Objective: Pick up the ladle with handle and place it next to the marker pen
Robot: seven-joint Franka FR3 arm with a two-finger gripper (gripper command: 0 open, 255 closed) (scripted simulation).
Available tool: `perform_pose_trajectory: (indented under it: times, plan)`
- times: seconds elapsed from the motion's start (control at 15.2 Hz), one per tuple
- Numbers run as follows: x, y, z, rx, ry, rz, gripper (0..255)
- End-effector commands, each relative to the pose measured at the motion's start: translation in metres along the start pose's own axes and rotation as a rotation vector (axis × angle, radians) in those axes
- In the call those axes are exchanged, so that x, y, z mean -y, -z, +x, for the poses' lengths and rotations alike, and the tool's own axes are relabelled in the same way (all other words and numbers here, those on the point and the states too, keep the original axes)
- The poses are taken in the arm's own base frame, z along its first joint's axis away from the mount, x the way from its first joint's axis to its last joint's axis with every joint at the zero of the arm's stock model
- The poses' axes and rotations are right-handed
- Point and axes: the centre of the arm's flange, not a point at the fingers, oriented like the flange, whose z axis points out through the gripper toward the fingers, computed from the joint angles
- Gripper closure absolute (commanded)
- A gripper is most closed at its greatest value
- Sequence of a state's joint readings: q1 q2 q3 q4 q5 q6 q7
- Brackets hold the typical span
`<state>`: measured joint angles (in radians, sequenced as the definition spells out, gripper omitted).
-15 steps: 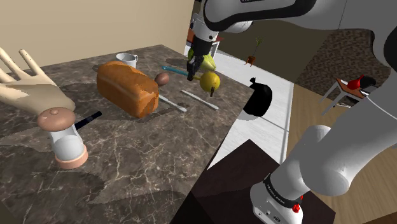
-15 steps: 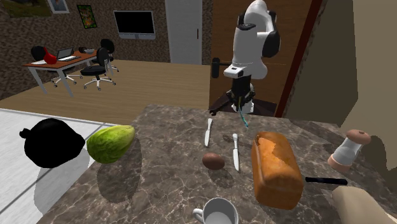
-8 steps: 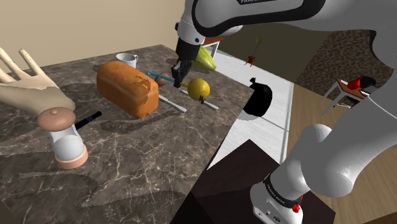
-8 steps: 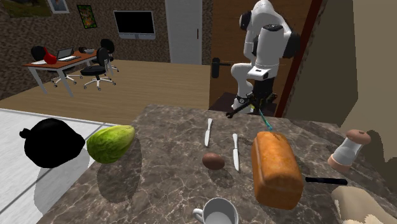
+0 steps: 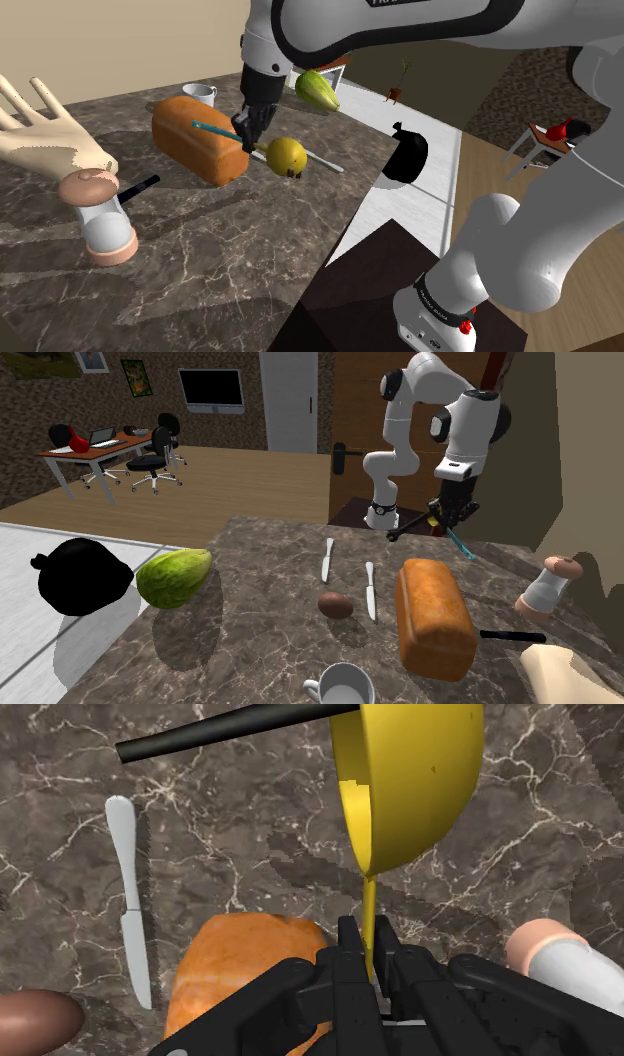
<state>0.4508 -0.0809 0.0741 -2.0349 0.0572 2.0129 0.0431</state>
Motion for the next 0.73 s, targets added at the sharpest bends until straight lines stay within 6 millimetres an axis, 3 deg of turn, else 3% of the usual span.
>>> perform_pose_trajectory:
  times: [0.0,0.46,0.66]
  plan:
    - [0.026,-0.002,0.003,0.000,-0.001,0.000,255]
    - [0.117,-0.007,0.018,0.000,-0.001,0.000,255]
    - [0.116,-0.023,0.017,0.000,-0.001,0.000,255]
